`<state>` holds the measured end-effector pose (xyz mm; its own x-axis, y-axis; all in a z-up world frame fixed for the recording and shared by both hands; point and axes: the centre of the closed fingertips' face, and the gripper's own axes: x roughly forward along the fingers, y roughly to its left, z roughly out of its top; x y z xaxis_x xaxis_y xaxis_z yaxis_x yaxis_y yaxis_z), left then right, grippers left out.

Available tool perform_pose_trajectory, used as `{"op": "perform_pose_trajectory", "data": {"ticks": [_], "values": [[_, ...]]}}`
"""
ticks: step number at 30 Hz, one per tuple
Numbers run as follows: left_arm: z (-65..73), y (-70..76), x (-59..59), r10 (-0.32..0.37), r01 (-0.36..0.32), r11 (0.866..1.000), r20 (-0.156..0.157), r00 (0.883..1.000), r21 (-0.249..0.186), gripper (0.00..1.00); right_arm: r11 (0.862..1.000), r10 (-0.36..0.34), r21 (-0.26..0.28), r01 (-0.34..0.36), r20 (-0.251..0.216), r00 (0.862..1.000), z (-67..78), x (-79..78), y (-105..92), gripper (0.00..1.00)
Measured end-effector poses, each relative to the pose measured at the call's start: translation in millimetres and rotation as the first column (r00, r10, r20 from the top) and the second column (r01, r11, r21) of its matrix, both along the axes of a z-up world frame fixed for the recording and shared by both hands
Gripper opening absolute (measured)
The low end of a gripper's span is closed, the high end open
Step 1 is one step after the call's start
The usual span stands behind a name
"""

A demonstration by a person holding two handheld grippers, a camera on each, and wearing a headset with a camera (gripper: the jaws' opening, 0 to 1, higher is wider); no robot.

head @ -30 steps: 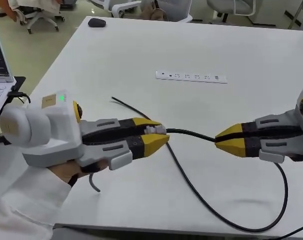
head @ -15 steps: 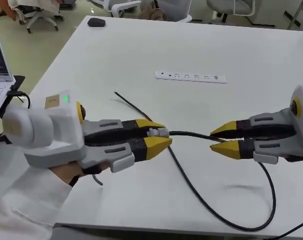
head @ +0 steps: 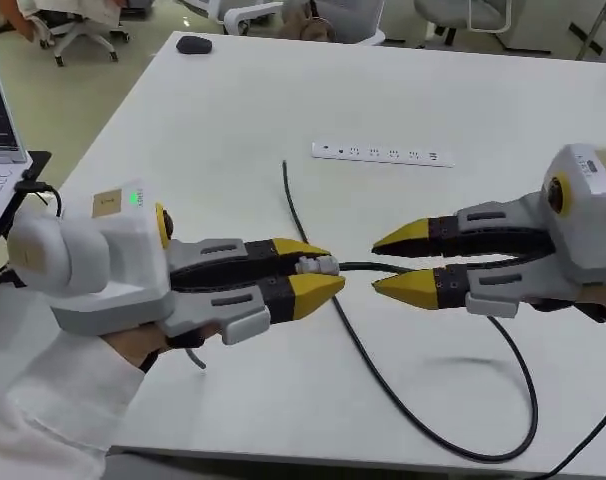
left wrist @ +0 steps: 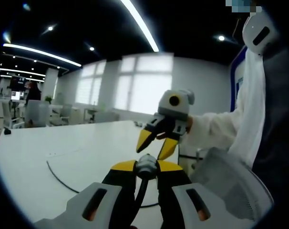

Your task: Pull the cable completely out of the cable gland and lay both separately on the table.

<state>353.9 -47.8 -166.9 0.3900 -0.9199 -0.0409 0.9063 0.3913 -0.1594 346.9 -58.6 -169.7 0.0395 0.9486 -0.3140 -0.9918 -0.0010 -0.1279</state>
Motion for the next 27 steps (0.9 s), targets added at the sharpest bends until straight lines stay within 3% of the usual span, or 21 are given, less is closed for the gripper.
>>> {"op": "perform_pose_trajectory", "data": {"ticks": [15,27], "values": [[-0.1,-1.8,-1.2,-0.012,0.012,1.000,0.004,1.000,0.000,0.17,1.000,0.028,-0.007,-0.028,-0.002,1.000,-3.5,-2.7,8.9,0.07],[2.0,0.2,0.1,-0.006,0.006,1.000,-0.003,1.000,-0.015,0.17,0.999,0.041,0.004,-0.041,-0.003,0.999,-2.1,-3.6,9.5,0.06]]}}
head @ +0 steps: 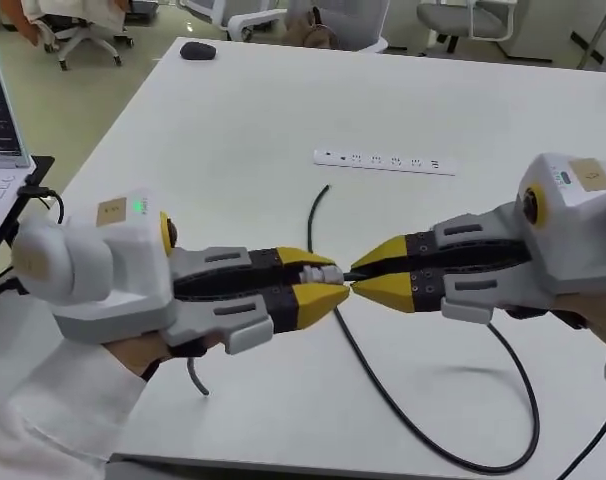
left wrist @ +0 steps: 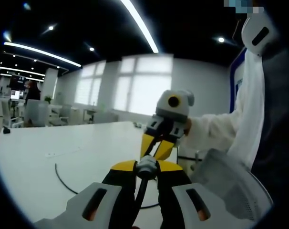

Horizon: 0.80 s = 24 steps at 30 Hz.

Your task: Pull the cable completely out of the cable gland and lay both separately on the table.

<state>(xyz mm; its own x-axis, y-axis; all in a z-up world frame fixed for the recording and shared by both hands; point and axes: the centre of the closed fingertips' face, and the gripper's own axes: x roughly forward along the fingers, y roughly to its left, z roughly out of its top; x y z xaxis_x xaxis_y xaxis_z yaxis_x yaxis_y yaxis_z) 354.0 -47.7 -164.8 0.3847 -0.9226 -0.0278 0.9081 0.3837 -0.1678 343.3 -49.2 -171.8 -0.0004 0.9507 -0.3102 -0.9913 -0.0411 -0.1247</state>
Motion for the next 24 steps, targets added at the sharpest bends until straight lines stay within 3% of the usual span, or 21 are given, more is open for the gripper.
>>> {"op": "perform_pose_trajectory", "data": {"ticks": [7,24], "values": [[0.4,1.3,0.6,0.007,-0.007,1.000,-0.001,1.000,0.000,0.17,1.000,-0.012,0.003,0.012,0.005,1.000,0.6,2.6,-5.8,0.05],[2.9,3.2,1.8,0.015,-0.015,1.000,0.000,1.000,-0.010,0.17,0.995,-0.096,-0.010,0.096,-0.008,0.995,-5.3,12.7,-42.1,0.04]]}}
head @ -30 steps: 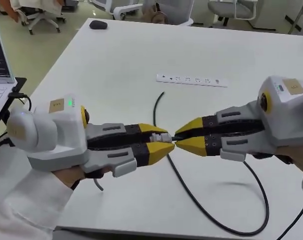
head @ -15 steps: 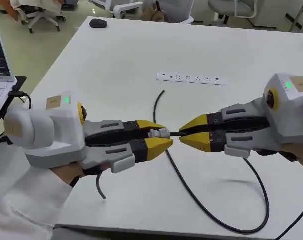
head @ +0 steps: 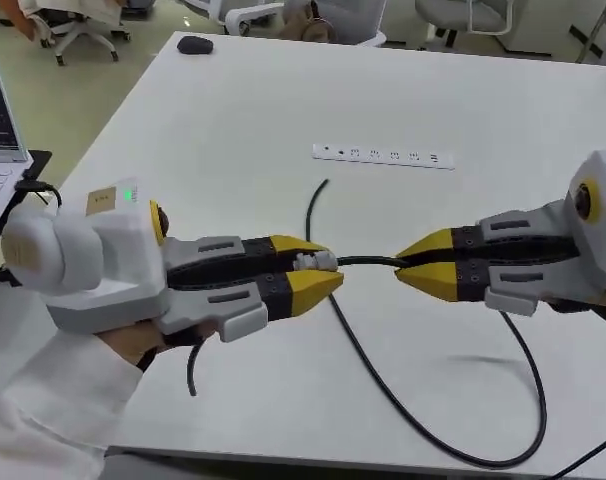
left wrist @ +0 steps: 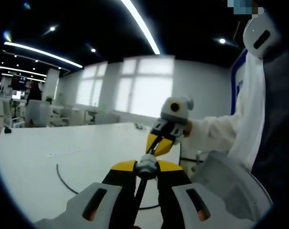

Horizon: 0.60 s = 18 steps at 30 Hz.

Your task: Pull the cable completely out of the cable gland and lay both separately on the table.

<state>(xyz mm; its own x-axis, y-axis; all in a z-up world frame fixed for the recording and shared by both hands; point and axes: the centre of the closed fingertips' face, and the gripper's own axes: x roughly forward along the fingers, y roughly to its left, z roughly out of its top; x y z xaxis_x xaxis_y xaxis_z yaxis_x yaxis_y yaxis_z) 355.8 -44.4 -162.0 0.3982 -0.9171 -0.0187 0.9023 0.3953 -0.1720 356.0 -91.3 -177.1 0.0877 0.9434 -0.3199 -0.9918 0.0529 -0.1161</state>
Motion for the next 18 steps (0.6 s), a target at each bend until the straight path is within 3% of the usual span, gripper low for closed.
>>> {"op": "perform_pose_trajectory", "data": {"ticks": [10,18], "values": [[-0.2,2.8,3.2,0.016,-0.016,1.000,-0.002,1.000,-0.001,0.17,0.998,-0.062,0.000,0.062,-0.023,0.998,-7.1,8.5,-19.5,0.05],[0.1,2.3,3.1,0.016,-0.016,1.000,-0.004,1.000,-0.004,0.17,0.997,-0.081,0.001,0.081,-0.043,0.996,-10.5,9.4,-24.5,0.05]]}}
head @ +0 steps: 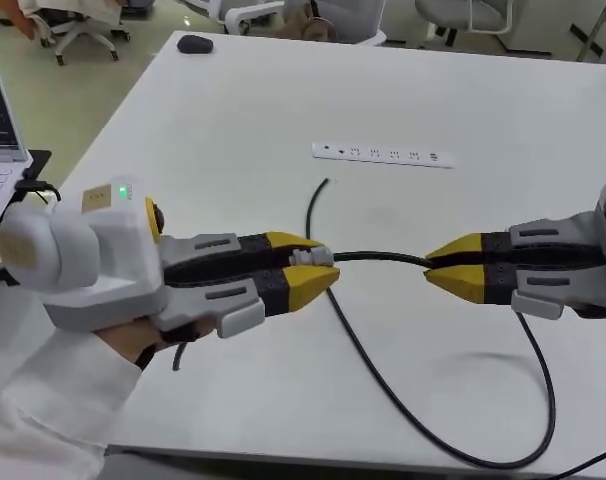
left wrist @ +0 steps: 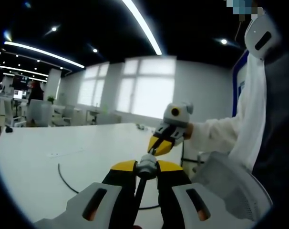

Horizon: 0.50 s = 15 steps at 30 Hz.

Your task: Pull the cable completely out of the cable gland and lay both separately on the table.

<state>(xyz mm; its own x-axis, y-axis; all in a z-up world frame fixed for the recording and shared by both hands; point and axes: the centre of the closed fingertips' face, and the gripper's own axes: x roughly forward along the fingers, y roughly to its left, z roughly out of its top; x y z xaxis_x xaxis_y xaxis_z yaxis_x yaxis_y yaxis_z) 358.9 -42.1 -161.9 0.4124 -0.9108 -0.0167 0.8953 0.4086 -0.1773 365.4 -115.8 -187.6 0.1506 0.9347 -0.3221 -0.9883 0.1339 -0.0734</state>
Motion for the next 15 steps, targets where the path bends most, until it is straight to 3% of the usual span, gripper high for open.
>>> {"op": "perform_pose_trajectory", "data": {"ticks": [10,15], "values": [[0.2,-2.9,-3.5,-0.013,0.013,1.000,0.004,1.000,0.005,0.17,1.000,-0.008,-0.007,0.008,-0.019,1.000,-6.1,-0.9,1.1,0.07],[0.5,-3.8,-5.1,-0.020,0.020,1.000,0.005,1.000,0.006,0.17,1.000,-0.007,-0.003,0.007,-0.015,1.000,-4.9,-2.0,6.0,0.16]]}}
